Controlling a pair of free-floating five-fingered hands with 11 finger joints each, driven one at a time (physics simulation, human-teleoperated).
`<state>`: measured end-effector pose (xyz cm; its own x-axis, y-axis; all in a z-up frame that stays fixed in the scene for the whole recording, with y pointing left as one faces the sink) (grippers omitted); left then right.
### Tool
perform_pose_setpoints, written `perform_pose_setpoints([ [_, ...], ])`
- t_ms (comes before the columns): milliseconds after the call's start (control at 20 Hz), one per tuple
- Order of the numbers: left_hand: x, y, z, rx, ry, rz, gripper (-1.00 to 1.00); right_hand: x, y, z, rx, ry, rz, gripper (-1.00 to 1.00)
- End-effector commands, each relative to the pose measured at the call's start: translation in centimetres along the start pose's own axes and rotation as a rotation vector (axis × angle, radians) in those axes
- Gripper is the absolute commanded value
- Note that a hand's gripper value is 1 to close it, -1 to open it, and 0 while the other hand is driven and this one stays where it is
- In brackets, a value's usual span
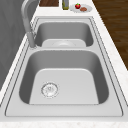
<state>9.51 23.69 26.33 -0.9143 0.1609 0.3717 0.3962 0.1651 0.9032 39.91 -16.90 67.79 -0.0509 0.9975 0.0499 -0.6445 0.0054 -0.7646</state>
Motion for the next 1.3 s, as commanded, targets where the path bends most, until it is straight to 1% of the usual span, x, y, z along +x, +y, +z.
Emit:
perform_pose_setpoints([
  [0,0.0,0.0,0.0,0.0,0.0,0.0,0.0,-0.7,2.4,2.0,-0.001,0.009,-0.017,1.0],
  [250,0.0,0.0,0.0,0.0,0.0,0.0,0.0,-1.3,6.1,4.1,-0.002,0.029,-0.01,1.0],
  [800,0.0,0.0,0.0,0.0,0.0,0.0,0.0,-2.8,14.6,8.8,-0.002,0.03,-0.003,1.0],
  [1050,0.0,0.0,0.0,0.0,0.0,0.0,0.0,-4.2,19.3,9.9,-0.016,0.014,0.001,1.0],
  [1250,0.0,0.0,0.0,0.0,0.0,0.0,0.0,-5.1,22.0,9.5,0.0,0.005,0.003,1.0],
])
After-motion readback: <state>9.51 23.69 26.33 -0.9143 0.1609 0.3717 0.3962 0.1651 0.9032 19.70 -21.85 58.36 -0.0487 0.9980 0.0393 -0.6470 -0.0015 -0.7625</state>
